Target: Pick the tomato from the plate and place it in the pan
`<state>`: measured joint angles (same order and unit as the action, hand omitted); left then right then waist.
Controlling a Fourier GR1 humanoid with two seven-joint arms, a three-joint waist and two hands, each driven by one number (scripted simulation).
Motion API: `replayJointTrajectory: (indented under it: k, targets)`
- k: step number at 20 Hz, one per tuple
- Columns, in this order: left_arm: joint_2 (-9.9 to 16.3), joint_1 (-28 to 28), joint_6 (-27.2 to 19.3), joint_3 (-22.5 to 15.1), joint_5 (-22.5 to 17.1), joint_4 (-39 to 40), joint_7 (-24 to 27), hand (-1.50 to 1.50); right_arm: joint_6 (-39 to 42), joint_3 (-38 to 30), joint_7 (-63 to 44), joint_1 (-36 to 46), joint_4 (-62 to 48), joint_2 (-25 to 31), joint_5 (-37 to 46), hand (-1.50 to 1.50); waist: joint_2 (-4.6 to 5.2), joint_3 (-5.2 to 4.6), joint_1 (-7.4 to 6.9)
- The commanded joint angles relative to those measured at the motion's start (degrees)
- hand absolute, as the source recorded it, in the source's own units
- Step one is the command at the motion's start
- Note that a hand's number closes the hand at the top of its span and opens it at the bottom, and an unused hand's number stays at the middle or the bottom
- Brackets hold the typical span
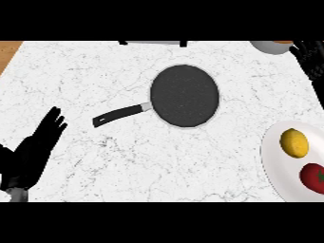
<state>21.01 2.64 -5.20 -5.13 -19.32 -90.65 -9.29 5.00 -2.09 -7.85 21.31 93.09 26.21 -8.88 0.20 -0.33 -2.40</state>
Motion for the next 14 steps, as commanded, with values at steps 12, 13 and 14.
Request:
replayJointTrajectory:
  k: [12,13,14]
  targets:
    - [9.1,1.8,-7.4,7.4,9.3,8.6,-3.4,0.0,-18.8,-26.0,12.7,-17.3,-3.5,-8.7,-5.0,1.5,-0.69,0.9,8.58]
    - [10.3,-0.2,-6.5,7.6,10.1,10.5,-2.8,0.0,-18.7,-26.9,16.0,-18.9,-2.4,-9.5,-5.0,1.5,-0.36,0.59,7.51]
    - [9.9,-2.1,-7.3,6.7,11.4,10.6,-3.1,0.0,-17.8,-25.6,22.5,-22.7,-0.8,-12.6,-3.7,-1.5,-0.29,0.54,6.57]
